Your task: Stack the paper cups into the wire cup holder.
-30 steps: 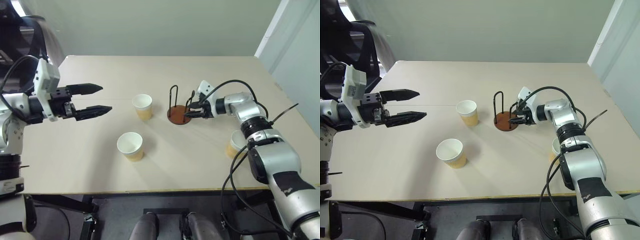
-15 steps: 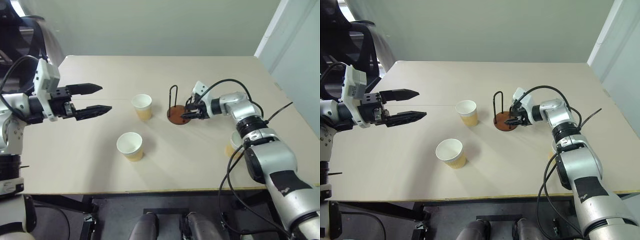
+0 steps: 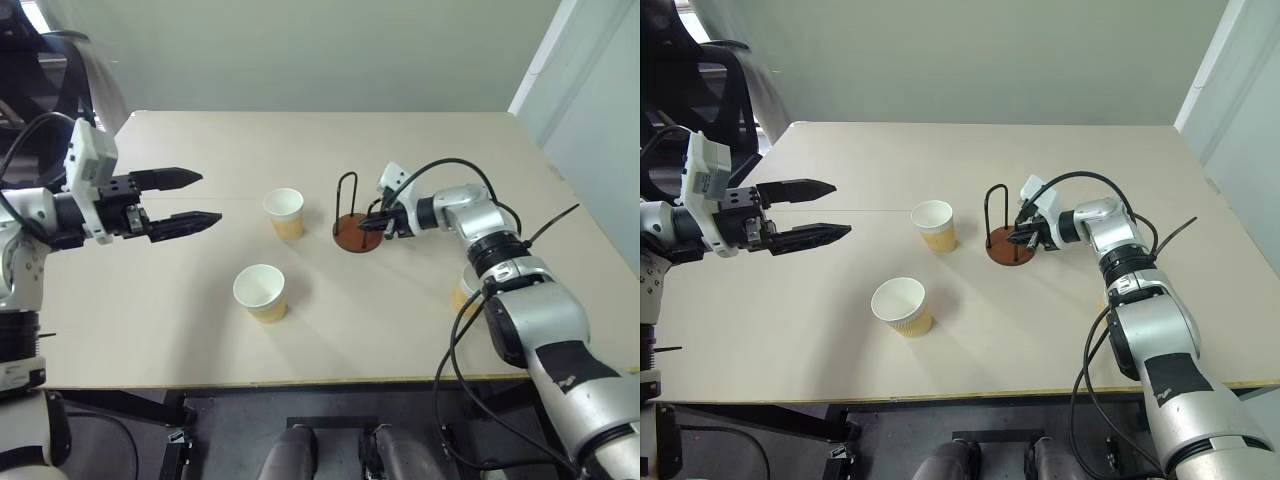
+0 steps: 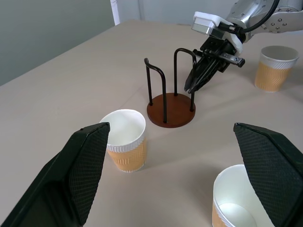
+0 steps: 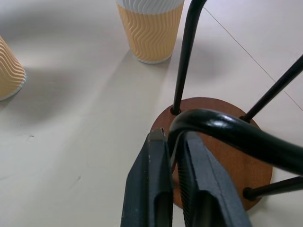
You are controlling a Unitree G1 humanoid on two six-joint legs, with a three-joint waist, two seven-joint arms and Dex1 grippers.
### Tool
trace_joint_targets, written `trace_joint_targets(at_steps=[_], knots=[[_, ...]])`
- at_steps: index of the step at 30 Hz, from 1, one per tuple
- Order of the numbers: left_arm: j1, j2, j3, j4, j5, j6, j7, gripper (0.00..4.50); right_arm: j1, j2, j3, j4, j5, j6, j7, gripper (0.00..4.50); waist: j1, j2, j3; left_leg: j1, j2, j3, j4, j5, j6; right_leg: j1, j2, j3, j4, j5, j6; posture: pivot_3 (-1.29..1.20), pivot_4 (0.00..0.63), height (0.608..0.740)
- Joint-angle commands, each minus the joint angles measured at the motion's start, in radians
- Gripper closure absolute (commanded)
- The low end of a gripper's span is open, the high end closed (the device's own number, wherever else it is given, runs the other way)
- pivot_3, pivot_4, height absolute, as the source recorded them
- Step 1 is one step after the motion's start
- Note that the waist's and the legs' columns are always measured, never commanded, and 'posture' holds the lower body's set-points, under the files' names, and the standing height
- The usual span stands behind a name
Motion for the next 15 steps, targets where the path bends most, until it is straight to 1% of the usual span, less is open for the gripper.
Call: trace_joint_targets(at_steps=[1, 7, 15], knots=[[0.000, 0.023, 0.037, -0.014, -0.010, 0.002, -0.002, 0.00, -0.028, -0.010, 0.007, -0.021, -0.005, -0.010, 0.021, 4.44, 0.000, 0.000, 0.000, 0.000, 0.000, 0.000, 0.000, 0.000, 0.000, 0.000, 0.000, 0.000, 0.000, 0.000, 0.000, 0.00, 0.150, 0.740], [0.001, 0.024, 0.036, -0.012, -0.012, 0.006, -0.006, 0.00, -0.033, -0.043, 0.025, -0.016, -0.010, -0.081, 0.122, 4.44, 0.000, 0.000, 0.000, 0.000, 0.000, 0.000, 0.000, -0.001, -0.001, 0.000, 0.000, 0.000, 0.000, 0.000, 0.000, 0.00, 0.150, 0.740], [0.004, 0.027, 0.037, -0.015, -0.012, 0.017, -0.013, 0.00, -0.047, -0.108, 0.040, -0.017, -0.014, -0.181, 0.321, 4.44, -0.001, 0.000, 0.000, 0.000, 0.000, 0.000, 0.000, 0.000, -0.001, 0.000, 0.000, 0.000, 0.000, 0.000, 0.000, 0.00, 0.150, 0.740]])
